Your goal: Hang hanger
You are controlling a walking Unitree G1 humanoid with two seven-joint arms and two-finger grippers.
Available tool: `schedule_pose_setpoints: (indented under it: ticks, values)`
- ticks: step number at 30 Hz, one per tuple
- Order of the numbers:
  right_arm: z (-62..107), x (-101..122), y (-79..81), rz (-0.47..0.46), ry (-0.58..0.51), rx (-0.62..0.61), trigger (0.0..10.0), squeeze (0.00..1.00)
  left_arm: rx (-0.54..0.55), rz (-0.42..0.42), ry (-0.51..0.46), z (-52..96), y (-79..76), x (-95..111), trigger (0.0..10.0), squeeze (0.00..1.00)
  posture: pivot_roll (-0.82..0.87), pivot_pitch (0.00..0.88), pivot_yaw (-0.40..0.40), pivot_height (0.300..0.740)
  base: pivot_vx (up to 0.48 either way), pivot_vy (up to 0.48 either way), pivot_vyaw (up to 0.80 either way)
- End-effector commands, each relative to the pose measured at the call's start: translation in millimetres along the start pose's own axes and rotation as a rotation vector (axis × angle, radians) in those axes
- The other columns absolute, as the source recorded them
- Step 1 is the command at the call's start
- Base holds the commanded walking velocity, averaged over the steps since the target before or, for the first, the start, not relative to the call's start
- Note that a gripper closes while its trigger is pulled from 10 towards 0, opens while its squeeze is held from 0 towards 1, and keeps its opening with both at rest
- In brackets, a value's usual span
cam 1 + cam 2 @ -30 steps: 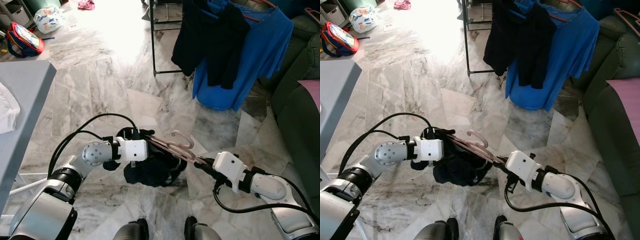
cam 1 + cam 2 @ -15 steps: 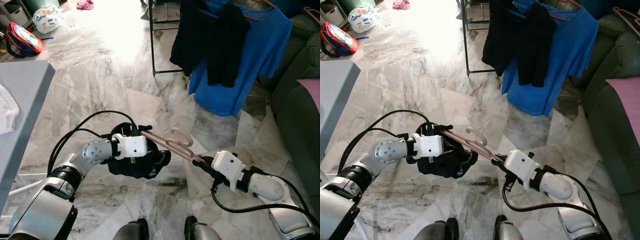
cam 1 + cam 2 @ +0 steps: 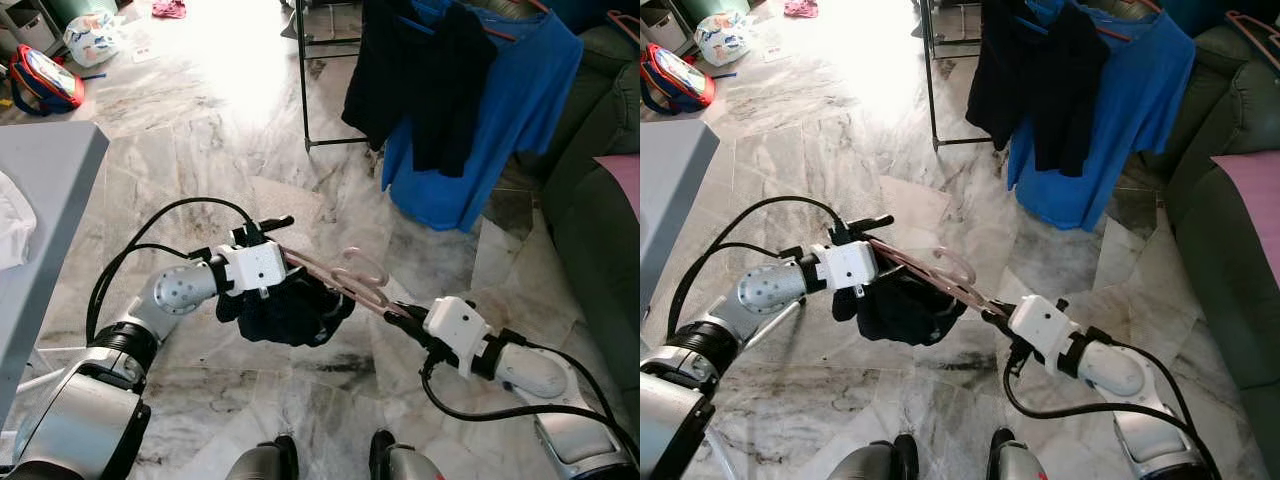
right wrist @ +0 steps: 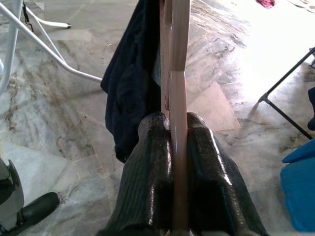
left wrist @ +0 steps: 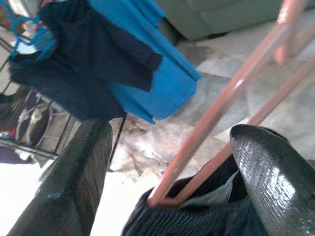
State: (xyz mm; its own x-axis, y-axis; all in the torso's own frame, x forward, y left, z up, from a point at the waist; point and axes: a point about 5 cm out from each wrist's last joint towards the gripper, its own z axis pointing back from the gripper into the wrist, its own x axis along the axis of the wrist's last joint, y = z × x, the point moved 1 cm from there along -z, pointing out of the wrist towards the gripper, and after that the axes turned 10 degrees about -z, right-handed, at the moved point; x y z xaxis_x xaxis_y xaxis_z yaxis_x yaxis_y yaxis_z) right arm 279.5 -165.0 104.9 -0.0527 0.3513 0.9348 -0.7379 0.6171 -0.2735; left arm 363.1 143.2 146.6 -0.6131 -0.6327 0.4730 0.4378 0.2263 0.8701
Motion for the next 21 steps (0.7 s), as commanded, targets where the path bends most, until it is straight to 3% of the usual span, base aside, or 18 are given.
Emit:
schedule_pose_setpoints:
  ticks: [1, 6, 9, 21]
  values:
    - [2.0, 10, -2.3, 0.013, -0.062, -0.017, 10.0, 0.00, 0.051, 0.025, 0.051, 6.3, 7.0, -8, 10.0, 0.00, -0.02, 0.260, 0.075, 0.740, 0.000, 0.000, 0.00]
    - [2.2, 10, -2.7, 0.016, -0.065, -0.028, 10.0, 0.00, 0.164, 0.141, 0.097, 10.4, 8.6, -17, 10.0, 0.00, -0.02, 0.260, 0.077, 0.740, 0.000, 0.000, 0.00]
    - [1.0, 10, -3.0, 0.016, -0.068, -0.033, 10.0, 0.00, 0.207, 0.207, 0.100, 11.0, 2.0, -18, 10.0, 0.00, -0.02, 0.260, 0.075, 0.740, 0.000, 0.000, 0.00]
    - [-2.8, 12, -8.7, 0.027, -0.082, -0.084, 10.0, 0.00, 0.346, 0.422, 0.053, 11.2, -12.4, -16, 10.0, 0.00, -0.01, 0.263, 0.069, 0.740, 0.000, 0.000, 0.00]
